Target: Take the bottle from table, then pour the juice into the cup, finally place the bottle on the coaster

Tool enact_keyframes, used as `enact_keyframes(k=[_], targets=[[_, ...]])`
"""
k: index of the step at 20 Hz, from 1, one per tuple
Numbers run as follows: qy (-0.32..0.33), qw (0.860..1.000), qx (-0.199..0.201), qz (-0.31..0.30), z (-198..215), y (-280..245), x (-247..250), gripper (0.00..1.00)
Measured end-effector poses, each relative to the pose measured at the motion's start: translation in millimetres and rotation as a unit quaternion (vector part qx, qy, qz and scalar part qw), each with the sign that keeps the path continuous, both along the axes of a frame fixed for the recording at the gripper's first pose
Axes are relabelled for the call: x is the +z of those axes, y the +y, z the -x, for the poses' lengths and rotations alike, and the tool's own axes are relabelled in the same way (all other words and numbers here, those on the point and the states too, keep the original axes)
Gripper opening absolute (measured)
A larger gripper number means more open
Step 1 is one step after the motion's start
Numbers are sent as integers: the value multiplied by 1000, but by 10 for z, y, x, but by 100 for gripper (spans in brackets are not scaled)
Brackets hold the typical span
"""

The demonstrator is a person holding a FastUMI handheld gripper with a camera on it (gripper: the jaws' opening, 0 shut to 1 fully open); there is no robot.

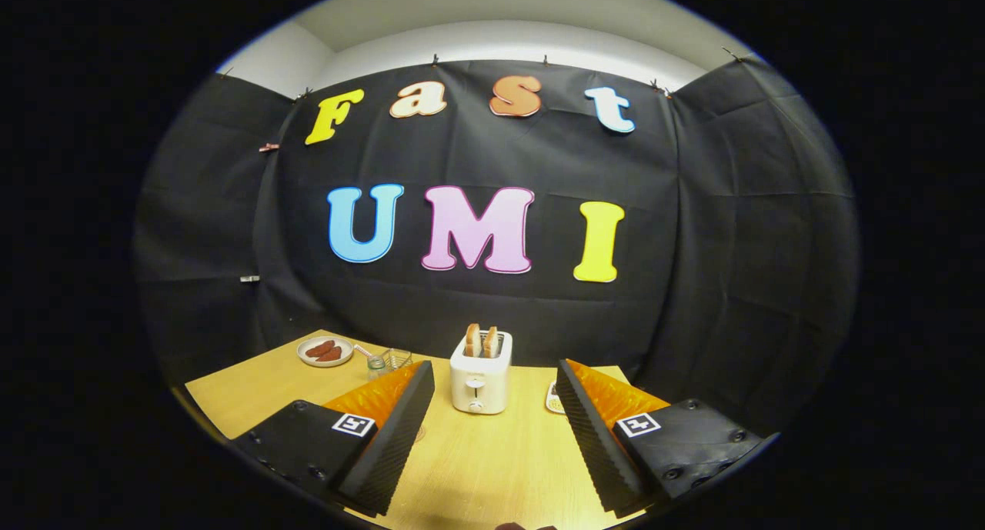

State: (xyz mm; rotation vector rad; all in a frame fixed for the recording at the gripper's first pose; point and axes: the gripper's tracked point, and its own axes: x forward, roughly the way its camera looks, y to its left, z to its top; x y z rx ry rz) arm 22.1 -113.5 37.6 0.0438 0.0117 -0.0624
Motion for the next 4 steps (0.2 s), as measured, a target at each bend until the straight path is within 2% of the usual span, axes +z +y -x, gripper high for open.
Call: enact_keyframes(k=[4], targets=[[4, 1000, -25, 17, 384, -167, -31, 98]])
